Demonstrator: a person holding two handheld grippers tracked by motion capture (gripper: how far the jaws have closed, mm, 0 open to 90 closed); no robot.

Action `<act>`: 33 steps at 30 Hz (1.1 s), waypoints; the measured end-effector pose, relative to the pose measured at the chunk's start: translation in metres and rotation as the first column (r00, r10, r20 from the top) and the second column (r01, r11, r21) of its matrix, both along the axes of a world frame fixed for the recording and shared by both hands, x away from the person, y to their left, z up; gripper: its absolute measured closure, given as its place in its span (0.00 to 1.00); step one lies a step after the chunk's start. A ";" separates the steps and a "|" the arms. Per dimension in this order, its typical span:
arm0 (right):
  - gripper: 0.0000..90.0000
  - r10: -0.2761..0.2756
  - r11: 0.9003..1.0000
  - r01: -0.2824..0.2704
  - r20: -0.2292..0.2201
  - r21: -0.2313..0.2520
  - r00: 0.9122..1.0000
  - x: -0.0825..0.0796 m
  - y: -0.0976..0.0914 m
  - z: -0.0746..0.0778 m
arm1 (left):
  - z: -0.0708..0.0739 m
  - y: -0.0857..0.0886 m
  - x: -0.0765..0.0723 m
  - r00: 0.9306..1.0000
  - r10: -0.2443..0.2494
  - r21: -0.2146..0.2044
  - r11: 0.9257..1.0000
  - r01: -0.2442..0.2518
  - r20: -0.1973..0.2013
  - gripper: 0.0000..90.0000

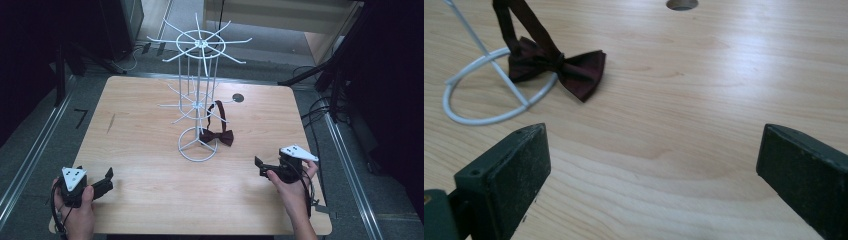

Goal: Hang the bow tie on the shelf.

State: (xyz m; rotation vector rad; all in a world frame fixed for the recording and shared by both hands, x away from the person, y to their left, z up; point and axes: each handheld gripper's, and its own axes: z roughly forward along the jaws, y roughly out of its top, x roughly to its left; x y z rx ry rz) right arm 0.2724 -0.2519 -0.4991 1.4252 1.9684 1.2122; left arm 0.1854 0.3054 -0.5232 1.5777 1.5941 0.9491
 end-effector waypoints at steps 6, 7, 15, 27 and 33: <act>0.01 -0.037 0.999 0.037 -0.015 0.000 0.999 -0.009 -0.019 -0.010 | 0.000 0.000 0.000 1.000 -0.003 0.004 1.000 0.003 -0.001 0.08; 0.01 -0.040 0.999 0.040 -0.017 -0.007 0.999 -0.010 -0.022 -0.012 | 0.000 0.000 0.000 1.000 -0.002 0.003 1.000 0.002 -0.001 0.08; 0.01 -0.077 0.997 0.077 -0.022 -0.009 0.997 -0.022 -0.045 -0.024 | 0.000 0.000 0.000 1.000 -0.003 0.005 1.000 0.003 -0.003 0.08; 0.01 -0.144 0.990 0.144 -0.043 -0.009 0.989 -0.040 -0.079 -0.041 | 0.000 -0.001 0.000 1.000 0.002 0.010 1.000 -0.002 0.000 0.08; 0.02 -0.175 0.984 0.175 -0.039 -0.017 0.984 -0.049 -0.096 -0.046 | 0.000 -0.001 0.000 1.000 0.002 0.011 1.000 -0.002 -0.001 0.08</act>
